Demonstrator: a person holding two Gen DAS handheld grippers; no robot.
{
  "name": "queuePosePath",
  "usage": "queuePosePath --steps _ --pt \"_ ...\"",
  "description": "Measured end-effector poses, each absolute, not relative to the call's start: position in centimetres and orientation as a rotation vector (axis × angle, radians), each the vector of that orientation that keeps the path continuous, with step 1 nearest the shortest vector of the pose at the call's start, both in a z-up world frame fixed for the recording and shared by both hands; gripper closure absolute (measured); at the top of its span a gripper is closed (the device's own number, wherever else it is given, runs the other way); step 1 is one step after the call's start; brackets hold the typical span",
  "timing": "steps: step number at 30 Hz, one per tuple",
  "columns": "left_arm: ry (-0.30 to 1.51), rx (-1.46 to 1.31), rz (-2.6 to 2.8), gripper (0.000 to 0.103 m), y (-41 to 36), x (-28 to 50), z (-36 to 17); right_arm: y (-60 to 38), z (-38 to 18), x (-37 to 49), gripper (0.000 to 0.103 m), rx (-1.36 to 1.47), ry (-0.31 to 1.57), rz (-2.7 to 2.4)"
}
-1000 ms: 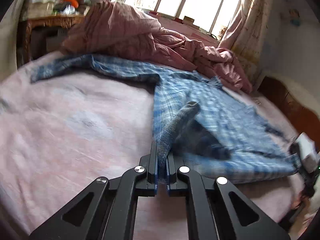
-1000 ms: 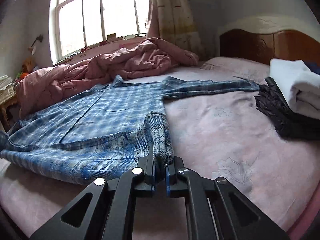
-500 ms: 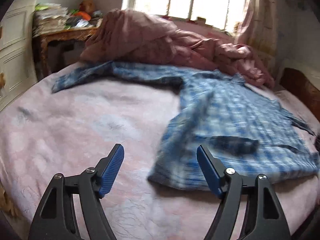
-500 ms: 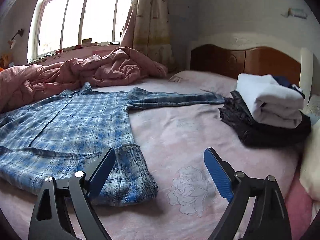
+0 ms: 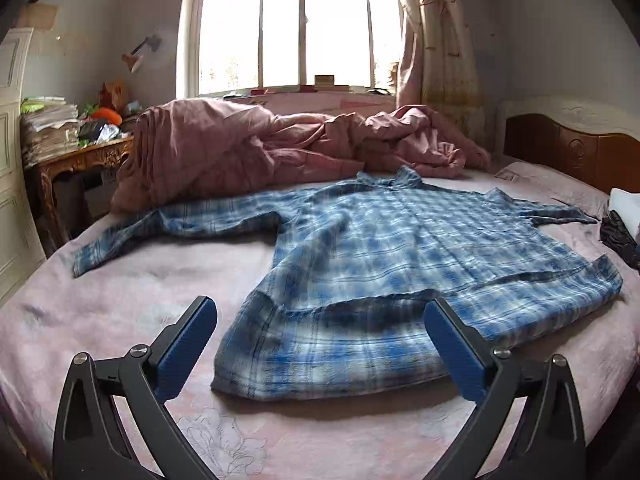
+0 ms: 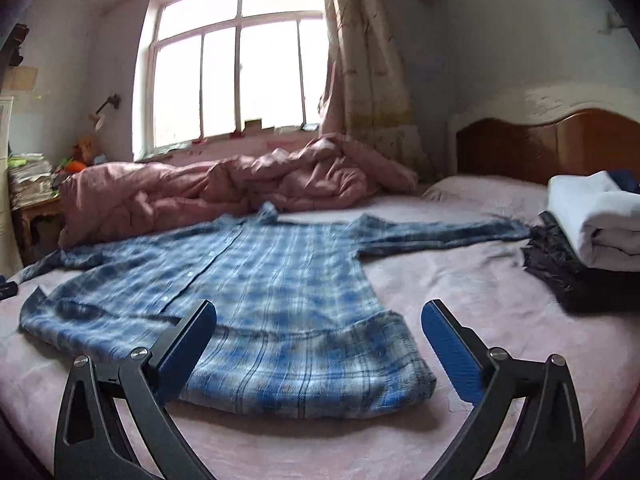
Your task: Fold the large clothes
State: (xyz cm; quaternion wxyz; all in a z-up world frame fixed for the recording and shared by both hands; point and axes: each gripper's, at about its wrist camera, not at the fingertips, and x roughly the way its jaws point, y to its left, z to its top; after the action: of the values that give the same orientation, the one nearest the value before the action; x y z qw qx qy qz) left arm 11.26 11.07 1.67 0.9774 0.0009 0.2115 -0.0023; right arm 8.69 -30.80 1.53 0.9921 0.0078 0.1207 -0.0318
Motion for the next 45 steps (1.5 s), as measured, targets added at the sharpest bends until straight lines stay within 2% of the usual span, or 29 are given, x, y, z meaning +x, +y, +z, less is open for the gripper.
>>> queuePosePath --steps 1,5,8,17,19,21,23,24,25,26,27,29,30,32,33,34,35,39,45 --pt "0.434 0.012 -0.022 0.000 10.7 11.3 1.7 -30.6 1.7 8.6 0.000 0.003 0.248 -0.074" --pt "0.495 0.102 -0.099 0.000 8.9 11.6 1.5 -28.0 3.2 10.1 0.000 -0.136 0.483 0.034" --pt "0.594 0.231 -0.127 0.000 6.8 12.4 0.2 -26.1 3.1 10.1 0.000 -0.246 0.557 0.114" --pt "0.747 0.328 -0.137 0.000 4.6 14.7 -4.3 -21.8 -2.8 12.4 0.000 -0.485 0.760 0.091" --pt "0.735 0.311 -0.066 0.004 5.0 15.3 -4.3 -22.0 -2.6 13.3 0.000 -0.476 0.760 0.096" --pt "0.739 0.295 -0.020 0.015 5.6 16.0 -4.5 -22.3 -2.6 14.2 0.000 -0.468 0.758 0.064" --pt "0.761 0.277 -0.026 0.020 6.1 16.5 -4.6 -22.8 -2.6 15.4 0.000 -0.474 0.759 0.003" --pt "0.761 0.273 -0.031 0.029 6.3 16.5 -4.5 -23.2 -2.6 15.7 0.001 -0.473 0.757 -0.014" --pt "0.757 0.282 -0.028 0.035 6.4 16.4 -4.4 -23.7 -2.4 15.9 0.004 -0.467 0.745 -0.031" --pt "0.752 0.300 -0.020 0.049 6.5 16.4 -4.3 -23.9 -2.3 15.8 0.009 -0.468 0.737 -0.037" --pt "0.748 0.317 -0.009 0.061 6.6 16.5 -4.3 -24.2 -2.3 15.7 0.018 -0.481 0.728 -0.047" --pt "0.753 0.343 0.007 0.069 7.0 16.8 -4.3 -24.9 -2.5 15.4 0.019 -0.535 0.697 -0.076" --pt "0.756 0.349 0.006 0.069 7.3 16.9 -4.4 -25.4 -2.6 15.0 0.019 -0.562 0.670 -0.105" --pt "0.758 0.344 -0.001 0.072 7.9 17.0 -4.5 -26.8 -2.9 15.0 0.027 -0.556 0.670 -0.133" --pt "0.759 0.334 -0.006 0.082 8.1 17.1 -4.5 -27.5 -3.1 15.1 0.045 -0.534 0.687 -0.127" --pt "0.762 0.325 -0.016 0.091 8.2 17.1 -4.5 -28.0 -3.2 15.3 0.068 -0.512 0.708 -0.122" --pt "0.764 0.319 -0.021 0.099 8.2 17.2 -4.5 -28.4 -3.1 15.7 0.077 -0.485 0.727 -0.119" --pt "0.743 0.243 -0.053 0.100 8.9 16.5 -3.3 -28.7 -2.0 15.2 0.096 -0.442 0.666 -0.118" --pt "0.740 0.224 -0.096 0.101 8.7 14.8 -1.0 -29.6 1.0 13.7 0.099 -0.326 0.648 -0.060"
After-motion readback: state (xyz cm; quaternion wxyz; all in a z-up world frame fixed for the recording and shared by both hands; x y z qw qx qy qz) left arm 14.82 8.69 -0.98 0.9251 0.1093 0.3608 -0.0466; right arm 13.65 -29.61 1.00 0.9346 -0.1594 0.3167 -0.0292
